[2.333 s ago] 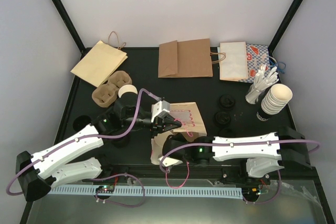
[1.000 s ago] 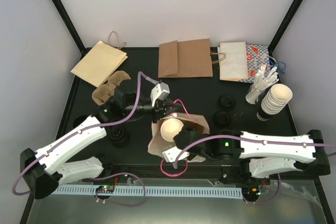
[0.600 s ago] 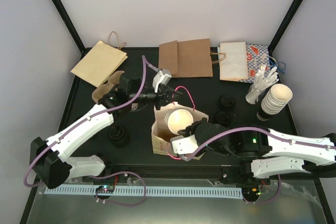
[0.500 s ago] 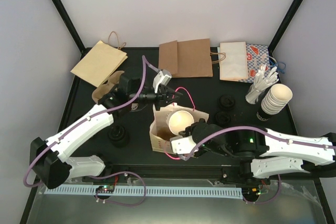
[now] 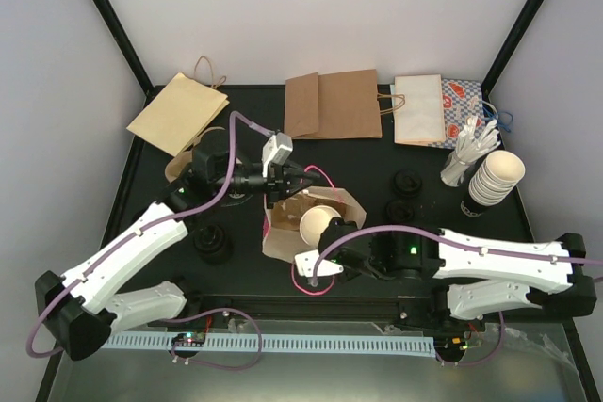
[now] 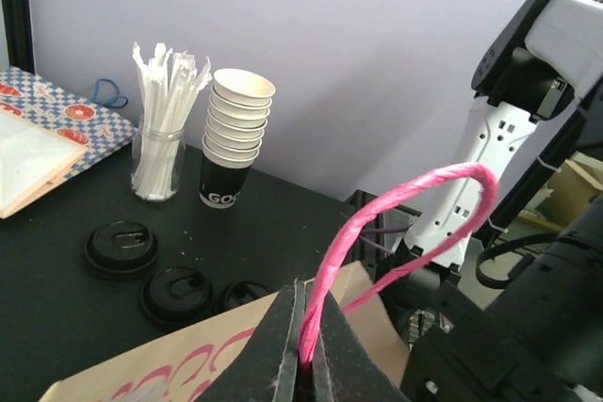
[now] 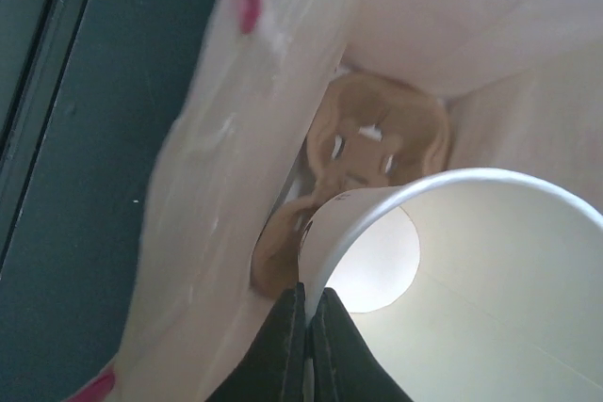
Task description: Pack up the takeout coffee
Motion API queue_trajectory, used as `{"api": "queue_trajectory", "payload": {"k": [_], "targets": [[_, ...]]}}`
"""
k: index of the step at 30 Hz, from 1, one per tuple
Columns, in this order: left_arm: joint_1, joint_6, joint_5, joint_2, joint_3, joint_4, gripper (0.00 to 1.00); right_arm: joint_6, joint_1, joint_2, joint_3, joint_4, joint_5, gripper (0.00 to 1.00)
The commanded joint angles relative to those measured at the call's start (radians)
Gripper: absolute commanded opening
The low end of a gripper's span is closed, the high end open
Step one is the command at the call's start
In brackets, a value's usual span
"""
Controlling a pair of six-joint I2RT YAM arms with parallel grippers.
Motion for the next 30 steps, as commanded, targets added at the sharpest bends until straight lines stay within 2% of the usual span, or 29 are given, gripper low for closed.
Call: {"api": "queue_trajectory", "payload": {"k": [1,11,19,24,30], "targets": [[-0.014,0.059,0.032,-0.05,-0.033,0.07,0.02,-0.035,-0.026,0.018,-0.016,0.036,0.009,0.01],[-0.062,0.024,0.019,-0.155,-0.215,0.096,0.01,-0.084,-0.02,0.103,-0.14,0.184,0.062,0.01],[-0.063,0.032,0.02,-0.193,-0.232,0.067,0.01,-0.146,0.028,0.125,-0.175,0.321,0.092,0.01],[-0.065,0.011,0.034,-0.2,-0.251,0.081,0.01,-0.23,0.024,0.134,-0.23,0.484,0.152,0.01],[-0.065,0.003,0.053,-0.213,-0.244,0.088,0.01,-0.243,-0.025,0.194,-0.223,0.487,0.136,0.01]]}}
